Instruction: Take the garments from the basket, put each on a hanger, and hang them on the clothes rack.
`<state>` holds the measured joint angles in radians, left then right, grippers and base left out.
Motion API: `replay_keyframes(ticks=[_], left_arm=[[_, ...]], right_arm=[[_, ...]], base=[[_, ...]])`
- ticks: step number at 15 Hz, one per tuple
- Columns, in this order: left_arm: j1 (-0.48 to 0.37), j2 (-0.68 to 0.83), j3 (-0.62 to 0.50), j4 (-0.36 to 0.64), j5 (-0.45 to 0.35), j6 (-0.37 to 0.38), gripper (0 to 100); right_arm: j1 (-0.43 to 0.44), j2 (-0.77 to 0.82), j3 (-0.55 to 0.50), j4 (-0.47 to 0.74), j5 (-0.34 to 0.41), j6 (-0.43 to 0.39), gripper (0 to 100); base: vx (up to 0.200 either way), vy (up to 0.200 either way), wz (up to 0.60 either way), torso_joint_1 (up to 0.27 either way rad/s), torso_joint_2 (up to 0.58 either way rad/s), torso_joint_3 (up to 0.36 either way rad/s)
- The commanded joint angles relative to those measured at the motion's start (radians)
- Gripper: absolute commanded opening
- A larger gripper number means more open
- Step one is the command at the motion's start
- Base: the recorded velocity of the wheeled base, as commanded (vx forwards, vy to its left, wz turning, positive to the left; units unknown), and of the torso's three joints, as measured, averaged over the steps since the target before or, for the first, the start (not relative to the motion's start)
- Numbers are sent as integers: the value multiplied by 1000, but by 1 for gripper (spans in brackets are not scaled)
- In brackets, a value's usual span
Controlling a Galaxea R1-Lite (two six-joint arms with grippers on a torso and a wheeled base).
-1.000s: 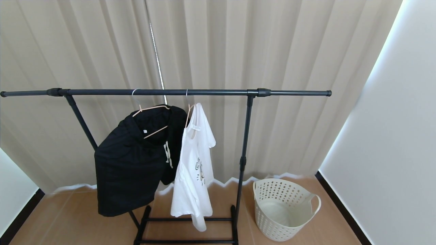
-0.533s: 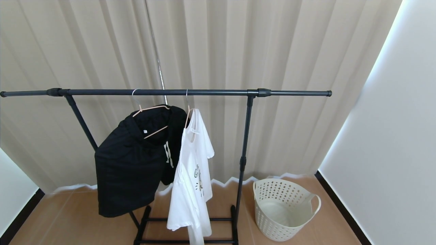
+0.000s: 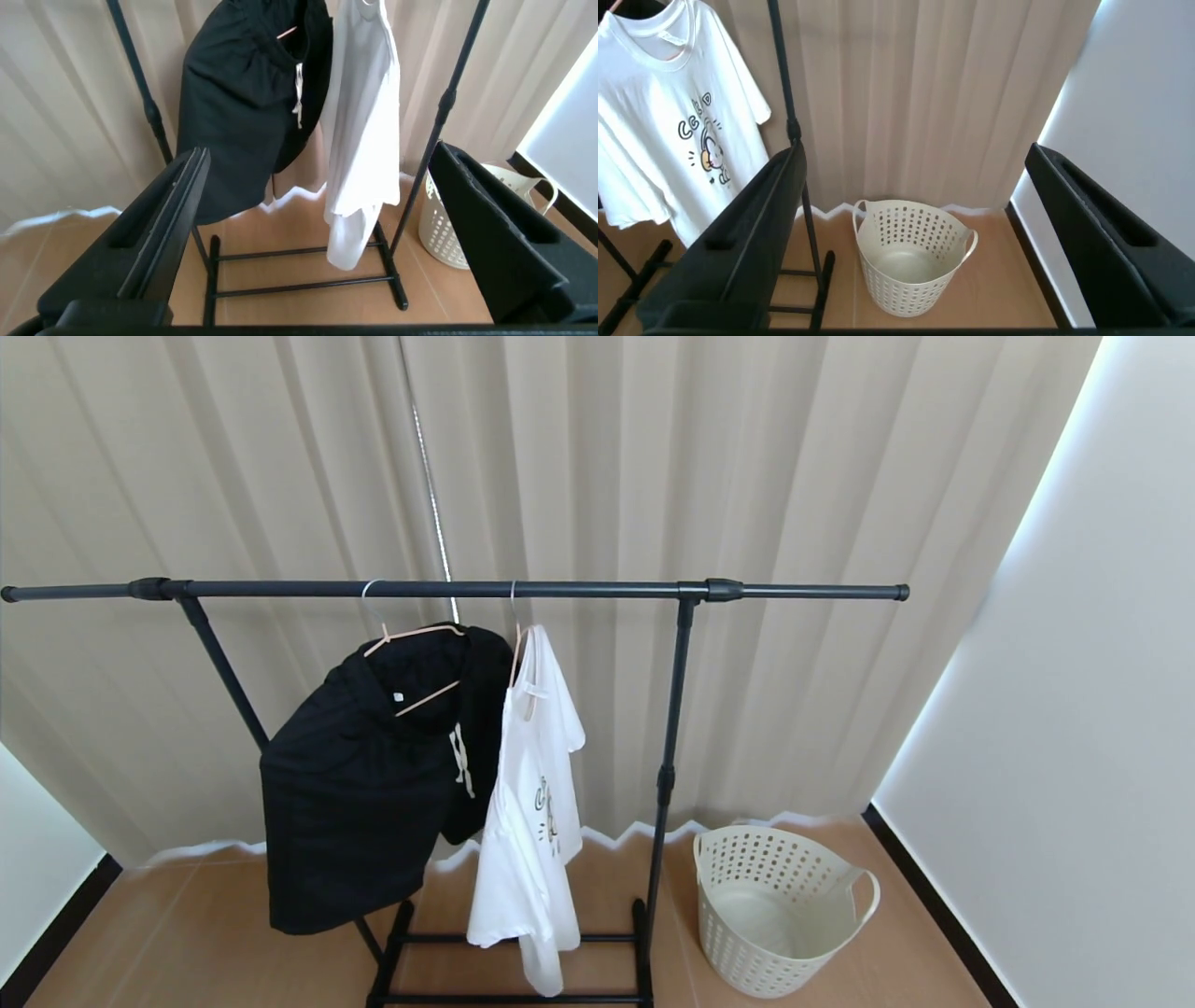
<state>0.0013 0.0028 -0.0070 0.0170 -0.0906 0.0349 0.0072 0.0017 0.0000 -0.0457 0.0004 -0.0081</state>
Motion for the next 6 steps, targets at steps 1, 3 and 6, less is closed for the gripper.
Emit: replay_keyframes(ticks=[1,3,6], left_arm=[[0,0,1,0,0,0,100],[0,0,-1,0,0,0,100],[0,0,-1,0,0,0,100]], right_arm=[[0,-2,0,0,1,-1,100],[0,-2,0,0,0,-1,100],[0,-2,0,0,1,-1,100]], base=[[0,0,0,0,0,0],[0,0,0,0,0,0],[0,0,0,0,0,0]])
